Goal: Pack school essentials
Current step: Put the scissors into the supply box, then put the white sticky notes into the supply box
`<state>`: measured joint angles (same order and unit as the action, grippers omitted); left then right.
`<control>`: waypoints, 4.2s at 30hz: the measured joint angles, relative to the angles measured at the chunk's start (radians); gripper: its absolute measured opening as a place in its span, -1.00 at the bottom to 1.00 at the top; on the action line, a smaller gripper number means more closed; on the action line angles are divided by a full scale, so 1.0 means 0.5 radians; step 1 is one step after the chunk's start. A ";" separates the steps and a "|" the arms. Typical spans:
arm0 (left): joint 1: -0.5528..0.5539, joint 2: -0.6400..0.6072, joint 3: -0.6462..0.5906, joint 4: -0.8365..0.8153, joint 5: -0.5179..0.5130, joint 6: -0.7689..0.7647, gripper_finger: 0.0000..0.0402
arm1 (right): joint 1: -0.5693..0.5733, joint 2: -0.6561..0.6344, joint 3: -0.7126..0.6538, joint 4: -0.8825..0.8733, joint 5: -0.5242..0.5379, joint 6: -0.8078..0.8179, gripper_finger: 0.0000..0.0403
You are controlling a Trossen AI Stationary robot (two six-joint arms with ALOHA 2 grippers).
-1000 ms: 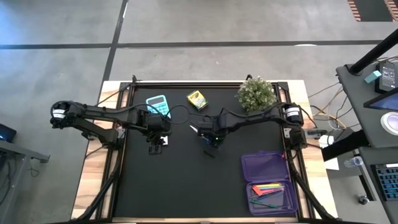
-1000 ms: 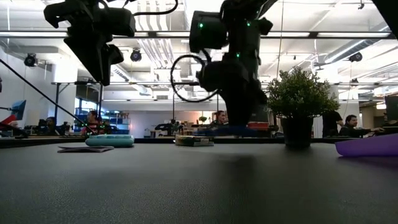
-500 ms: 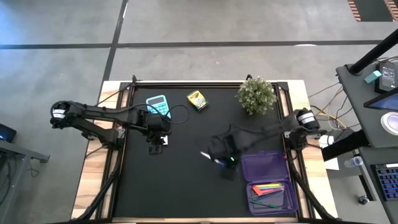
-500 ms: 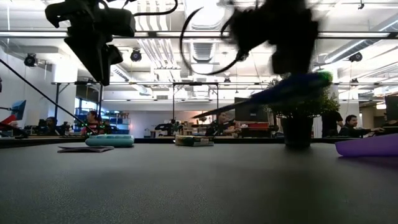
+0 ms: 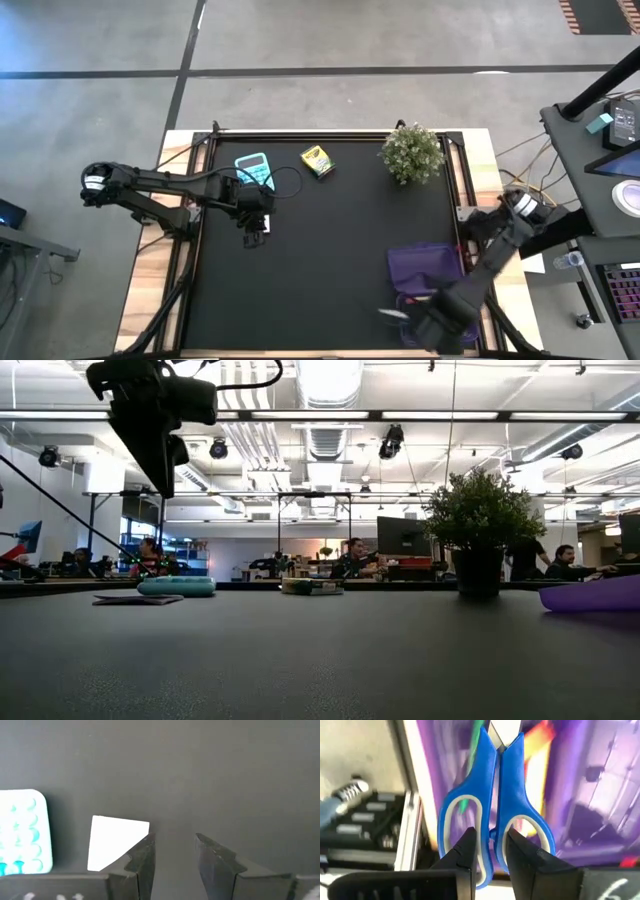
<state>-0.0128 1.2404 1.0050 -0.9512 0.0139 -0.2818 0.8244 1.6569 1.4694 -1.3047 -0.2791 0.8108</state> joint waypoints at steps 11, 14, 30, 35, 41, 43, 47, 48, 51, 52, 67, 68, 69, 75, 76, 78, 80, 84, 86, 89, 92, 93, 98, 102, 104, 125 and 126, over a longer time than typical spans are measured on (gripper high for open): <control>-0.005 0.000 0.000 0.006 0.002 -0.249 -0.41 | 0.401 0.001 -0.038 -0.016 -0.156 0.316 -0.69; -0.007 0.000 0.000 0.016 0.002 -0.295 -0.41 | 0.449 0.001 -0.038 -0.020 -0.178 0.333 -0.69; -0.024 0.000 0.000 0.121 0.003 -0.371 -0.41 | 0.444 0.030 -0.411 0.179 0.022 0.470 -0.69; -0.026 0.000 0.000 0.121 0.003 -0.370 -0.41 | 0.445 0.030 -0.475 0.379 0.031 0.459 -0.69; -0.026 0.000 0.000 0.121 0.002 -0.369 -0.41 | 0.445 0.030 -0.539 0.479 0.042 0.575 -0.61; -0.026 0.000 0.000 0.121 0.002 -0.368 -0.41 | 0.445 0.030 -0.553 0.495 0.042 0.605 -0.58; -0.026 0.000 0.000 0.121 0.002 -0.368 -0.41 | 0.445 0.030 -0.563 0.497 0.059 0.646 -0.51; -0.026 0.000 0.000 0.121 0.002 -0.368 -0.41 | 0.445 0.030 -0.564 0.498 0.067 0.646 -0.49; -0.026 0.000 0.000 0.121 0.002 -0.368 -0.41 | 0.445 0.030 -0.564 0.505 0.073 0.646 -0.45; -0.026 0.000 0.000 0.121 0.002 -0.368 -0.41 | 0.445 0.030 -0.564 0.506 0.073 0.651 -0.43; -0.026 0.007 -0.006 0.118 0.001 -0.366 -0.41 | 0.434 -0.013 -0.468 0.513 -0.085 0.922 -0.06; -0.026 0.008 -0.009 0.117 0.001 -0.366 -0.41 | 0.431 -0.015 -0.449 0.513 -0.080 0.946 -0.04; -0.026 0.008 -0.017 0.119 0.001 -0.366 -0.41 | 0.425 -0.019 -0.431 0.515 -0.067 0.967 -0.03; -0.003 0.007 -0.162 0.120 0.001 -0.351 -0.41 | 0.327 -0.038 -0.329 0.509 0.057 1.128 -0.04; 0.004 0.007 -0.199 0.120 0.001 -0.351 -0.41 | 0.302 -0.042 -0.314 0.511 0.094 1.151 -0.04; 0.019 0.007 -0.270 0.123 0.001 -0.352 -0.41 | 0.248 -0.057 -0.291 0.507 0.184 1.168 -0.04; 0.040 0.007 -0.344 0.122 0.000 -0.353 -0.41 | 0.179 -0.073 -0.264 0.482 0.281 1.157 -0.04; 0.094 0.006 -0.471 0.128 -0.097 -0.406 -0.41 | 0.003 -0.133 -0.255 0.455 0.488 1.077 -0.04; 0.122 0.006 -0.527 0.134 -0.212 -0.472 -0.41 | -0.095 -0.159 -0.255 0.445 0.616 1.068 -0.04; 0.159 0.005 -0.605 0.176 -0.329 -0.546 -0.41 | -0.253 -0.174 -0.255 0.432 0.806 1.061 -0.05; 0.189 0.005 -0.684 0.254 -0.372 -0.600 -0.41 | -0.416 -0.174 -0.255 0.435 0.976 1.062 -0.05; 0.199 0.005 -0.717 0.296 -0.386 -0.646 -0.41 | -0.473 -0.172 -0.255 0.439 1.034 1.074 -0.05; 0.224 0.005 -0.860 0.391 -0.504 -0.930 -0.41 | -0.745 -0.140 -0.255 0.531 1.249 1.167 -0.05; 0.224 0.005 -0.910 0.444 -0.511 -0.998 -0.41 | -0.913 -0.135 -0.255 0.761 1.338 1.109 -0.05; 0.223 0.014 -0.910 0.526 -0.487 -0.996 -0.41 | -0.978 -0.132 -0.265 0.889 1.408 1.061 -0.05; 0.220 0.030 -0.887 1.169 -0.086 -1.039 -0.41 | -1.362 0.181 -0.298 1.947 1.431 0.764 -0.05; 0.220 -0.003 -0.887 1.103 -0.091 -1.074 -0.41 | -1.375 0.203 -0.298 1.999 1.418 0.764 -0.05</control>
<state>0.0975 1.2387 0.5617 -0.3998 -0.0317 -0.8186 0.1367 1.7584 1.3205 -0.3052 0.4296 1.1929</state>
